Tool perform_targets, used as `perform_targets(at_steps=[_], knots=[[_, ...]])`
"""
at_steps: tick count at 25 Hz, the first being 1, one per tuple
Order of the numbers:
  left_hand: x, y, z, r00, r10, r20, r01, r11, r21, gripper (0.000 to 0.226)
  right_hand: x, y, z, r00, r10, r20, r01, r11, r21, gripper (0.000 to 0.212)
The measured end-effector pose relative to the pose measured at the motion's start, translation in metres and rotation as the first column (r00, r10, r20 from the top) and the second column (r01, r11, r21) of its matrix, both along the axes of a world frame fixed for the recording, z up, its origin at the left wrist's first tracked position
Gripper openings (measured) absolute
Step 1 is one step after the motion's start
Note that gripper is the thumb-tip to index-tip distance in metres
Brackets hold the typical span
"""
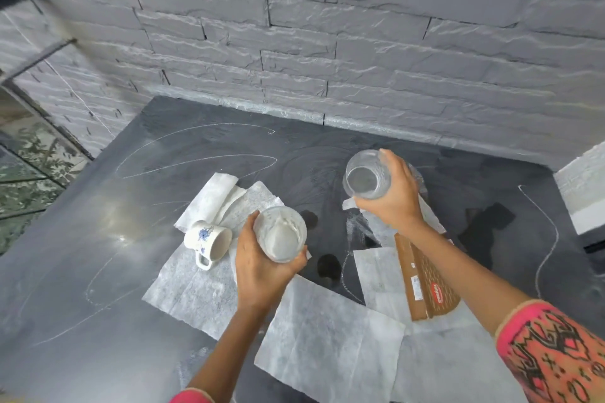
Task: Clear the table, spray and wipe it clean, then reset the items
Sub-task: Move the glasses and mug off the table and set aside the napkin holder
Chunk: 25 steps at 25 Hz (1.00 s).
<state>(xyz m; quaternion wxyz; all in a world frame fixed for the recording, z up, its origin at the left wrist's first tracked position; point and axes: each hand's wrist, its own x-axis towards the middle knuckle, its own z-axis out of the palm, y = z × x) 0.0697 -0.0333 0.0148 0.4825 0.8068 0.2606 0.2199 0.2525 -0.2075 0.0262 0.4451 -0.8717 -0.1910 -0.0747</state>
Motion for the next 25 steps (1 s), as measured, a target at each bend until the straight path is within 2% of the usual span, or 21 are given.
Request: perform_targets(at_steps=[5, 7, 9, 13, 17, 22, 25], knots=[[-0.039, 0.011, 0.022, 0.996, 0.083, 0.025, -0.085, 0.994, 0.074, 0.097, -0.070, 0.030, 0.009, 0.990, 0.042, -0.138, -0.005, 0.966, 0.258, 0.092], [-0.064, 0.019, 0.027, 0.995, 0.094, 0.016, -0.095, 0.989, 0.110, 0.097, -0.102, 0.051, 0.012, 0.973, 0.123, -0.194, -0.044, 0.928, 0.370, 0.087], [-0.098, 0.030, 0.030, 0.991, 0.132, 0.013, -0.133, 0.983, 0.129, 0.095, -0.137, 0.076, 0.016, 0.948, 0.243, -0.205, -0.140, 0.898, 0.418, 0.085], [-0.181, 0.054, 0.031, 0.955, 0.296, 0.002, -0.294, 0.949, 0.111, 0.091, -0.218, 0.125, 0.020, 0.876, 0.449, -0.179, -0.365, 0.857, 0.363, 0.091], [-0.293, 0.081, 0.022, 0.863, 0.504, -0.014, -0.501, 0.860, 0.095, 0.092, -0.318, 0.178, 0.014, 0.766, 0.608, -0.211, -0.522, 0.779, 0.348, 0.091], [-0.442, 0.107, 0.003, 0.761, 0.645, -0.075, -0.637, 0.764, 0.104, 0.083, -0.443, 0.228, -0.012, 0.642, 0.706, -0.300, -0.630, 0.708, 0.317, 0.092], [-0.518, 0.121, -0.018, 0.705, 0.693, -0.151, -0.693, 0.718, 0.063, 0.087, -0.511, 0.249, -0.039, 0.594, 0.710, -0.379, -0.665, 0.698, 0.266, 0.091]])
